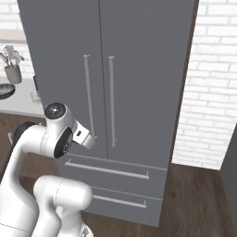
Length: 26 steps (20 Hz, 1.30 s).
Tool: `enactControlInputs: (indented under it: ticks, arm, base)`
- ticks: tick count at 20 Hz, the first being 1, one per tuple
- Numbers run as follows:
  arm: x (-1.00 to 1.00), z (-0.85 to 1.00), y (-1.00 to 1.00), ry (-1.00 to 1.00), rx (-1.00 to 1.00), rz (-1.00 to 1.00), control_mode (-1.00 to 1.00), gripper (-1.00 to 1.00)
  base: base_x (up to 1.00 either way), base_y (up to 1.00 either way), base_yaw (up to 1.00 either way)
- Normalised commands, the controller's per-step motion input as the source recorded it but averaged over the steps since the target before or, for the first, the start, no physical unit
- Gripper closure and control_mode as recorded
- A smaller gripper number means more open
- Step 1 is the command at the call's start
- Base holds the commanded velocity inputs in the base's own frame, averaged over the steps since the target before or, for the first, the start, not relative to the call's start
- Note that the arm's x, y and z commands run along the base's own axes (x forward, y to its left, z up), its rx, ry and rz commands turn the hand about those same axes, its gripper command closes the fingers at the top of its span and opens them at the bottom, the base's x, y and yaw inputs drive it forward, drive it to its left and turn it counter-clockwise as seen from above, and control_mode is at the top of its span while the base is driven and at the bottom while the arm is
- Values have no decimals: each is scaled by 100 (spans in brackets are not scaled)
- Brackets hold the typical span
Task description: Grab a lemon wedge from the fridge and one ice cube from the ice bowl, and put them in the glass of lemonade.
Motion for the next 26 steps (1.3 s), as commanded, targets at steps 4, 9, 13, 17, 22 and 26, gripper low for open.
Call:
enactControlInputs:
  ticks: [4,9,13,17,22,26]
  arm:
    - [0,0,0,0,0,0,100,-100]
    - [0,0,0,0,0,0,100,-100]
    - [0,0,0,0,0,0,100,-100]
    - [0,0,0,0,0,0,100,-100]
    - [0,0,0,0,0,0,100,-100]
    - [-4,21,9,-20,-2,2,-100,-100]
  base:
    - [9,-15,-15]
    - [16,0,-16]
    - [4,0,-10]
    - [0,0,0]
    - [0,0,0]
    - [0,0,0]
